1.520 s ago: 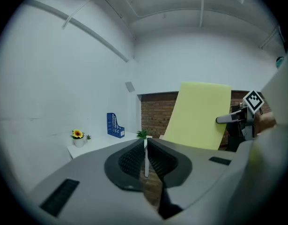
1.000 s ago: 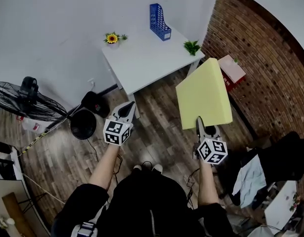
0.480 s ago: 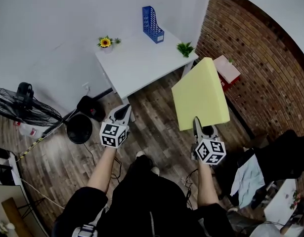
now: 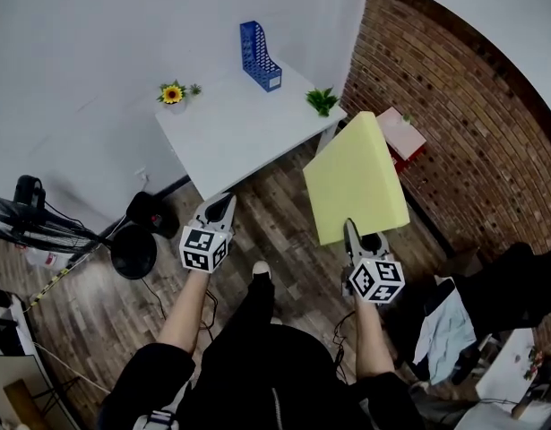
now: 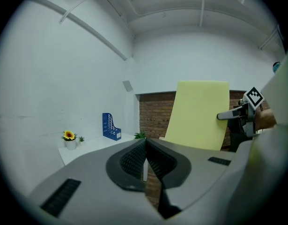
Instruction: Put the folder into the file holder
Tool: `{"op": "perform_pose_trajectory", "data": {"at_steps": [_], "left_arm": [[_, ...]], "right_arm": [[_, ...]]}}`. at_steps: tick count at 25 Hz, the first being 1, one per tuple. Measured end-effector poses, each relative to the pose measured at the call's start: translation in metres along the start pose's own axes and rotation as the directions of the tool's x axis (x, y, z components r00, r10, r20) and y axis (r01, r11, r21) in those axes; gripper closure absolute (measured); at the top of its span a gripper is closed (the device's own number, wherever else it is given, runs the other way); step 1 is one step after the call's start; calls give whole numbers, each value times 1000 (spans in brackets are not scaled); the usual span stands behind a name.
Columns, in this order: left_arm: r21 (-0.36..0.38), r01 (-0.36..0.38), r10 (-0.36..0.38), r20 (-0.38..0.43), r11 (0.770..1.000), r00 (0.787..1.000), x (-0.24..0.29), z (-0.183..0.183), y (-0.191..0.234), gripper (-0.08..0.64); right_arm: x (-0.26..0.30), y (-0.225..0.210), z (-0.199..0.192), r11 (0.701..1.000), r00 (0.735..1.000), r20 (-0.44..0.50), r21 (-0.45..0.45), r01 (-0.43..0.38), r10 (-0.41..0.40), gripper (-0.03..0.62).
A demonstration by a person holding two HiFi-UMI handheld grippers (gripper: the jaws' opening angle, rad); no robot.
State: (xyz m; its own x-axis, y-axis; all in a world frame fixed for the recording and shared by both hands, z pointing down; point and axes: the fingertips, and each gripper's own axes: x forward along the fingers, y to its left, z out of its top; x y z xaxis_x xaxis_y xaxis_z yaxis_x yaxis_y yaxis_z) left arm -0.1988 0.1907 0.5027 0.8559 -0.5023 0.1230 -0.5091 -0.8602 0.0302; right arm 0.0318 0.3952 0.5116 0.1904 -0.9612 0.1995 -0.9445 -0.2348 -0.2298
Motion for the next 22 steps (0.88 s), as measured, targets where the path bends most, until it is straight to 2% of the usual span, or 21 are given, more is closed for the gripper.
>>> {"op": "perform_pose_trajectory", "data": {"at_steps": [12,22], "left_arm": [[-27,27,-28,-25,999,999,120,4,72,537],[-14,40,-40,-36,999,999,207,20,139,537]], "right_arm": [[122,-27,26,1000,999,-37,-12,23,-24,414],[228,-43,63,999,999,-14,-10,39,-39,414]]}}
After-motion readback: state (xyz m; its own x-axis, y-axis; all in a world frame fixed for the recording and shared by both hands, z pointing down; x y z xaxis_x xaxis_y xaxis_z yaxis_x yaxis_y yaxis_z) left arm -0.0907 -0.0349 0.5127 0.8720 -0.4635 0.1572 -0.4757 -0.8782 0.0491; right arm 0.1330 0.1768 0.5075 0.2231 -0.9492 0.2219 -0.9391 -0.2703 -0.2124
